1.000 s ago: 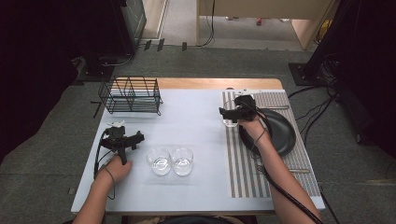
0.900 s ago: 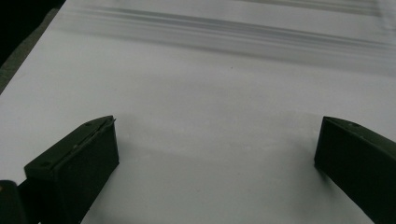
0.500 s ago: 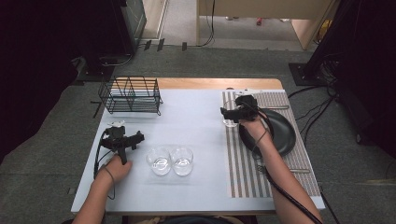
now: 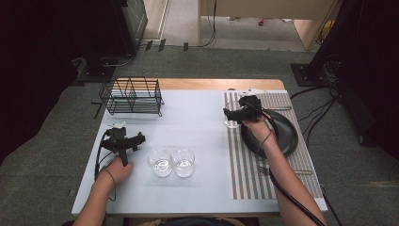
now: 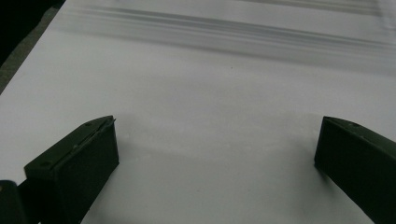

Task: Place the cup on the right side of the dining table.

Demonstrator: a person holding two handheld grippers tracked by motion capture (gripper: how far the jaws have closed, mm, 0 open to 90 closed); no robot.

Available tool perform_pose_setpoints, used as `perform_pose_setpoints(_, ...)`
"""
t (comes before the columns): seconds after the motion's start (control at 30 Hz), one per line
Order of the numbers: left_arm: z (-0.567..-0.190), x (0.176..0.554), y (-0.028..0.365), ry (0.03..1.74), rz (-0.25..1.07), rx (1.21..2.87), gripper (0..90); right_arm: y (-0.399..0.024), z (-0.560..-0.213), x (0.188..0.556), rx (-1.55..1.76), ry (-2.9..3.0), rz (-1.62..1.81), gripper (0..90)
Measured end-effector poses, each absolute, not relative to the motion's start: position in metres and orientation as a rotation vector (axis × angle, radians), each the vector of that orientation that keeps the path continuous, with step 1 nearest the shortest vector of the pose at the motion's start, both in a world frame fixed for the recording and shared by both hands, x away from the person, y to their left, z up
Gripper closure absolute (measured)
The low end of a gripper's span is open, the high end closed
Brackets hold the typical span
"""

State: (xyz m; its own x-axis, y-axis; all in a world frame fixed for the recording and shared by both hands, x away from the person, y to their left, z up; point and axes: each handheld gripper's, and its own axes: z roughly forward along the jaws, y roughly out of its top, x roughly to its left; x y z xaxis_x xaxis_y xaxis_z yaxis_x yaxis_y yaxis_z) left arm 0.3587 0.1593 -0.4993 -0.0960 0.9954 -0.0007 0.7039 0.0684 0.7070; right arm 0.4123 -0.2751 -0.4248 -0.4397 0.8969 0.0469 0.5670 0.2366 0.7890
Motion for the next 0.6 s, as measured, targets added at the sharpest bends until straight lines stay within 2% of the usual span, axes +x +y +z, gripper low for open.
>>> perform_pose_setpoints(0.6,-0.499,0.359,0.159,1.856,0.768,1.684,0.0,-0.272,-0.414,0.404,1.326,2.117,1.08,8.4)
